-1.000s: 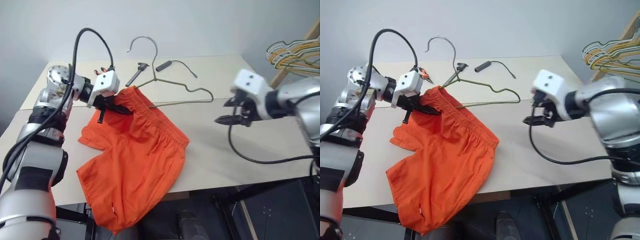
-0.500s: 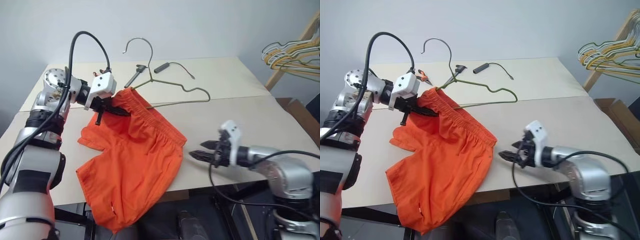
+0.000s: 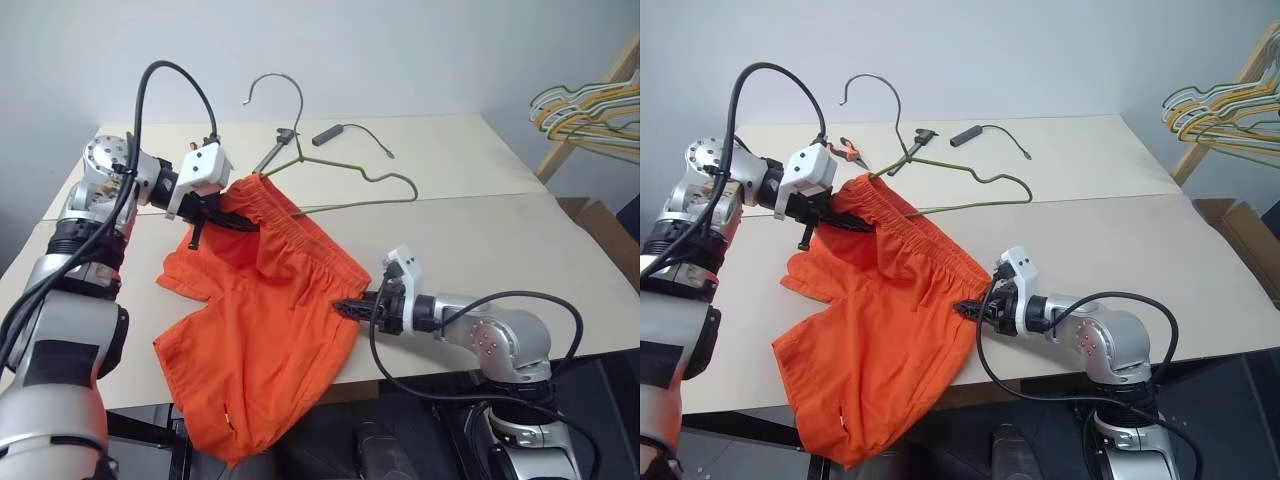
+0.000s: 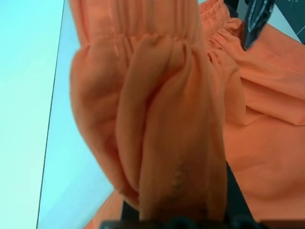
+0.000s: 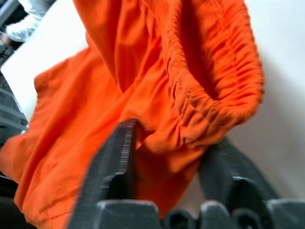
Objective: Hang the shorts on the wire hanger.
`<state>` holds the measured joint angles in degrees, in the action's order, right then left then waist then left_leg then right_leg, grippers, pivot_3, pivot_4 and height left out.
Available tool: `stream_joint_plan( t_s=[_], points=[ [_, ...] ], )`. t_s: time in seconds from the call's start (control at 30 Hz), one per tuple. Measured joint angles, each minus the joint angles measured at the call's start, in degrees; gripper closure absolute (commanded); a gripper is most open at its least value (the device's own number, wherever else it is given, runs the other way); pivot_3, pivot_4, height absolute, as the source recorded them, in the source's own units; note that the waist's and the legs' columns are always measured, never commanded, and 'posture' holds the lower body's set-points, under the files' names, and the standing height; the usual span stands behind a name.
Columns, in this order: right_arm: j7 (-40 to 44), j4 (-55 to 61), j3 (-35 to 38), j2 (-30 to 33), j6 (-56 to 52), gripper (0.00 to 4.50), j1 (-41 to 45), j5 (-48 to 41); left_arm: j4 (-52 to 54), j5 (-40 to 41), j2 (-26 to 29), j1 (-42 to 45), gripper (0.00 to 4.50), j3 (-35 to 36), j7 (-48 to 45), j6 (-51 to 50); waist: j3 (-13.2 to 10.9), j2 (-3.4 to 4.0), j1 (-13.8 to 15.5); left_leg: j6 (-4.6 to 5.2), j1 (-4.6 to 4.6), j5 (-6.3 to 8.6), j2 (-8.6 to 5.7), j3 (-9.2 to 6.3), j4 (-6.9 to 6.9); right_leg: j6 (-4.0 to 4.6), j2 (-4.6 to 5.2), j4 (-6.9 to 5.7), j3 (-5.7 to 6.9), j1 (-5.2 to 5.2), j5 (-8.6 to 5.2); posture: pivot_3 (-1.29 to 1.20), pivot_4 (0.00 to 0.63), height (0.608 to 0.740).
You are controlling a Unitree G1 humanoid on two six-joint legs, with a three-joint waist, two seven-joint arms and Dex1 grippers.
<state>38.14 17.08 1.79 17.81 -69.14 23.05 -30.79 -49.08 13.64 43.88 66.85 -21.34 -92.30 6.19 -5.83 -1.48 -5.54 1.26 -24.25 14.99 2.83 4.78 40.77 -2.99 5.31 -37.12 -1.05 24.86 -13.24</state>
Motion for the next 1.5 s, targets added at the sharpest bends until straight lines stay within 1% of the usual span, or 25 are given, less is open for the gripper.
stream_joint_plan(
  t_s=[0.1,0.13,0.23,0.33,0.43,0.5,0.57,0.73,0.9,1.0,1.07,1.27,1.5],
  points=[
    [0.1,-0.3,0.7,2.0,0.0,4.39,0.1,-1.2,1.1,0.1,0.3,-0.2,4.49,0.0,0.0,-0.2,0.0,0.00,0.0,0.00,-0.01,0.00,0.00,0.00,0.00,0.00,0.01,0.00,0.00,0.00,0.00,-0.10,0.081,0.740],
    [0.2,-0.4,1.3,2.9,0.0,4.45,0.2,-1.7,1.4,0.1,0.8,-0.6,4.49,0.1,0.0,-0.3,0.0,0.00,0.0,0.01,-0.01,0.00,0.00,0.00,0.00,0.00,0.01,0.00,0.00,0.00,0.00,-0.10,0.081,0.740],
    [0.8,-1.2,2.6,6.5,0.0,4.45,1.0,-2.3,3.6,1.2,1.7,-2.9,4.49,0.4,0.0,-1.5,0.0,0.00,0.0,0.01,0.01,0.01,0.00,0.00,-0.01,0.00,0.01,0.01,-0.01,-0.01,0.00,-0.10,0.085,0.740],
    [2.3,-3.7,3.6,10.9,0.2,4.45,3.6,-3.2,7.4,3.0,3.5,-6.7,4.49,0.4,0.0,-2.9,0.0,0.01,-0.1,0.02,0.03,0.01,0.01,0.02,-0.01,0.00,0.01,0.02,-0.04,0.00,0.00,-0.10,0.085,0.740],
    [5.6,-5.6,3.4,17.6,2.8,4.45,6.6,-3.1,12.8,5.3,6.6,-11.3,4.49,0.4,0.0,-4.2,0.0,0.02,-0.1,0.04,0.02,0.02,0.02,0.01,-0.05,0.00,-0.01,0.02,-0.06,0.05,0.00,-0.10,0.083,0.740],
    [7.8,-6.5,3.1,20.0,4.2,4.45,8.2,-3.2,14.9,6.2,7.8,-13.0,4.49,0.4,0.0,-5.0,0.0,0.02,0.0,0.04,0.02,0.02,0.03,0.02,-0.04,0.00,-0.01,0.04,-0.06,0.04,0.00,-0.10,0.081,0.740],
    [10.6,-8.9,1.2,23.1,6.0,4.45,9.8,-3.2,17.3,7.2,9.0,-14.7,4.49,0.4,0.0,-5.4,0.0,0.02,0.0,0.04,0.02,0.02,0.01,0.05,-0.02,0.00,0.02,0.06,-0.06,0.02,0.00,-0.09,0.080,0.740],
    [17.0,-14.2,-3.2,28.5,11.0,4.45,13.2,-1.9,20.3,8.5,10.3,-17.4,4.49,1.3,0.1,-6.1,0.0,0.02,0.2,0.05,0.03,0.03,0.01,0.06,-0.03,0.00,0.01,0.09,-0.04,0.01,0.00,-0.08,0.080,0.740],
    [20.5,-16.7,-5.4,31.2,12.9,4.45,15.0,-1.6,21.1,8.2,10.5,-18.6,4.49,2.9,0.3,-6.1,0.0,0.02,0.2,0.05,0.02,0.03,0.02,0.08,-0.03,0.00,0.01,0.09,-0.04,0.03,0.00,-0.08,0.080,0.740],
    [21.0,-18.1,-6.7,31.3,14.0,4.45,15.1,-1.0,21.3,8.8,9.6,-19.3,4.49,5.9,0.4,-7.3,0.0,0.02,0.3,0.05,0.02,0.03,0.01,0.09,-0.01,0.00,0.02,0.07,-0.04,0.02,0.00,-0.08,0.079,0.740],
    [21.1,-18.6,-7.6,31.3,14.2,4.45,15.1,-0.8,21.6,8.2,9.6,-19.4,4.49,6.0,0.4,-7.5,0.0,0.02,0.2,0.05,0.03,0.03,0.01,0.09,-0.02,0.00,0.01,0.08,-0.04,0.02,0.00,-0.08,0.079,0.740],
    [22.3,-18.9,-7.7,32.4,14.3,4.45,16.0,-0.8,21.5,6.3,8.9,-19.9,4.49,6.8,0.4,-6.9,0.0,0.02,0.3,0.05,0.02,0.03,0.02,0.10,-0.02,0.00,0.02,0.08,-0.04,0.03,0.00,-0.09,0.080,0.740],
    [23.1,-18.6,-7.7,33.3,15.0,4.45,15.8,-0.9,20.9,5.6,7.3,-19.9,4.49,9.0,1.7,-9.6,0.0,0.02,0.4,0.05,0.02,0.03,0.02,0.10,-0.02,0.00,0.01,0.08,-0.04,0.03,0.00,-0.10,0.081,0.740]
  ],
)
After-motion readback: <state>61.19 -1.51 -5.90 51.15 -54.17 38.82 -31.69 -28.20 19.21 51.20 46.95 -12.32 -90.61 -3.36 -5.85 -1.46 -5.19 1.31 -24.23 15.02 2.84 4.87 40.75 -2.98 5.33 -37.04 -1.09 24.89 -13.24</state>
